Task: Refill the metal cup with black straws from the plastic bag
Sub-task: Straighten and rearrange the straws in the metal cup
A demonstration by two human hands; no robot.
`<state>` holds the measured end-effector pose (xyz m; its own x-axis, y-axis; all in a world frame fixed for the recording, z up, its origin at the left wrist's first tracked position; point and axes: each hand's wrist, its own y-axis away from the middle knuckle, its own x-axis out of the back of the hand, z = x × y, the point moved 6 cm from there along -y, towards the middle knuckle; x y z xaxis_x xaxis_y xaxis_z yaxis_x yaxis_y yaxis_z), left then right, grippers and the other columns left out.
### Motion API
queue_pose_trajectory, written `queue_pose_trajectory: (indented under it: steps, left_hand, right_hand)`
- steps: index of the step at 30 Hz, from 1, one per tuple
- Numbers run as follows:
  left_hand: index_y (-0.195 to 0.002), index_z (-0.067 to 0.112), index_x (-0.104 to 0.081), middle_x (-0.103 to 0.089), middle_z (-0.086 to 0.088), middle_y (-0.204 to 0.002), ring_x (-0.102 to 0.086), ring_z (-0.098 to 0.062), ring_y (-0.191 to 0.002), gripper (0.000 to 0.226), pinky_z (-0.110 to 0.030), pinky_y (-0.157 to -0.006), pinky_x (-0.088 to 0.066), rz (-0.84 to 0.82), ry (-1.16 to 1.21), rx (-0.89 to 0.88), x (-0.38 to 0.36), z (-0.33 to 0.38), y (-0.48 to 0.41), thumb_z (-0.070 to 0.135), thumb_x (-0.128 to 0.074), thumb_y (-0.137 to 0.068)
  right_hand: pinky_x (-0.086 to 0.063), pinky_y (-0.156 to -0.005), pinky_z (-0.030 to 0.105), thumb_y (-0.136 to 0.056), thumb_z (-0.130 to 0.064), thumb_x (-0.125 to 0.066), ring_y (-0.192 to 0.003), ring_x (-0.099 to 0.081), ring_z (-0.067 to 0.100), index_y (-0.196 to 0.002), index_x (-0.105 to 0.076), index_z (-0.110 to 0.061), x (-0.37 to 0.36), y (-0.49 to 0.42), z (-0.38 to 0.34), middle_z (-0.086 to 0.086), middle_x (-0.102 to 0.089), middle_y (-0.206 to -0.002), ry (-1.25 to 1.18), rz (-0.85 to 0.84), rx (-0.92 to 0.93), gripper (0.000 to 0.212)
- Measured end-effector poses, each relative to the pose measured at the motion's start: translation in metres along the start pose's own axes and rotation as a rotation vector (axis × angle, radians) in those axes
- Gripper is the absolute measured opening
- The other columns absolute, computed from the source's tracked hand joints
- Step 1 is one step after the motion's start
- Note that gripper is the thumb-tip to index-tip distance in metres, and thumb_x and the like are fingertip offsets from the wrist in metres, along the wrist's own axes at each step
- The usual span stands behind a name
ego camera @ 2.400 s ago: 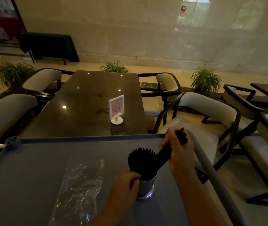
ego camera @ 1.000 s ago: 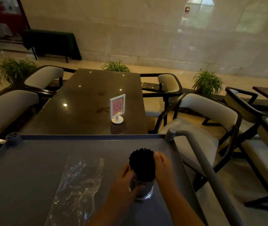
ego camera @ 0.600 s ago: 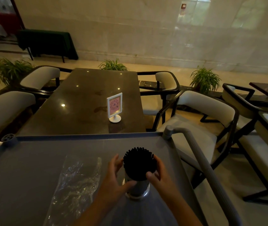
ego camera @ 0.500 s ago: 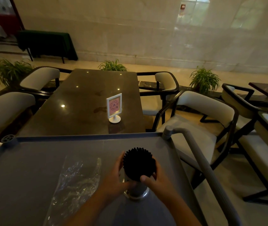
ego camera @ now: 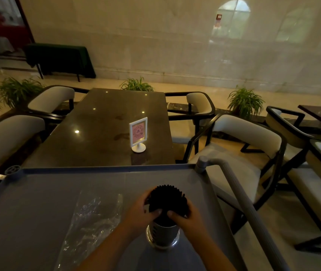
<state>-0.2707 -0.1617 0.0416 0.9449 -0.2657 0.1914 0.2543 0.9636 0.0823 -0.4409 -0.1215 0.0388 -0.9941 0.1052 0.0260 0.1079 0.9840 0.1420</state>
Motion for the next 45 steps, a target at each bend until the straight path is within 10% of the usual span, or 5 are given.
queue_pose_trajectory:
  steps: [10,23,35,45]
  left_hand:
    - [-0.125,0.028,-0.058,-0.066,0.004,-0.126,-0.059,-0.012,-0.122,0.041,-0.035,-0.104,-0.049,0.052,0.079,0.002,-0.005,-0.015,0.002,0.012,-0.071,-0.089]
    - [-0.096,0.032,-0.062,-0.070,0.012,-0.094,-0.064,0.016,-0.088,0.036,-0.002,-0.069,-0.048,0.114,-0.010,-0.045,-0.001,0.004,-0.006,0.000,-0.070,-0.083]
    - [-0.084,0.044,-0.074,-0.076,0.022,-0.089,-0.070,0.006,-0.088,0.042,-0.007,-0.072,-0.051,0.071,0.076,-0.053,-0.004,0.008,-0.008,0.002,-0.073,-0.084]
    - [-0.085,0.024,-0.072,-0.076,-0.003,-0.088,-0.073,-0.015,-0.088,0.005,-0.022,-0.072,-0.057,0.103,0.194,-0.025,0.000,0.030,-0.001,0.021,-0.071,-0.089]
  right_hand:
    - [-0.052,-0.079,0.014,-0.091,-0.010,-0.063,-0.105,-0.064,0.001,-0.113,-0.059,-0.030,-0.007,0.000,-0.001,-0.008,-0.067,-0.115,0.032,-0.020,-0.011,0.031]
    - [-0.052,-0.076,0.012,-0.091,-0.006,-0.063,-0.105,-0.061,0.004,-0.118,-0.059,-0.022,-0.006,-0.008,0.003,-0.004,-0.066,-0.114,0.067,-0.051,-0.042,0.032]
    - [-0.050,-0.074,0.009,-0.091,-0.006,-0.063,-0.096,-0.065,-0.008,-0.109,-0.063,-0.028,-0.008,-0.010,0.003,-0.009,-0.069,-0.108,0.068,-0.015,-0.021,0.029]
    - [-0.052,-0.073,0.010,-0.091,-0.006,-0.062,-0.101,-0.060,-0.001,-0.121,-0.058,-0.021,-0.011,-0.013,0.005,-0.008,-0.065,-0.112,0.063,-0.019,-0.054,0.033]
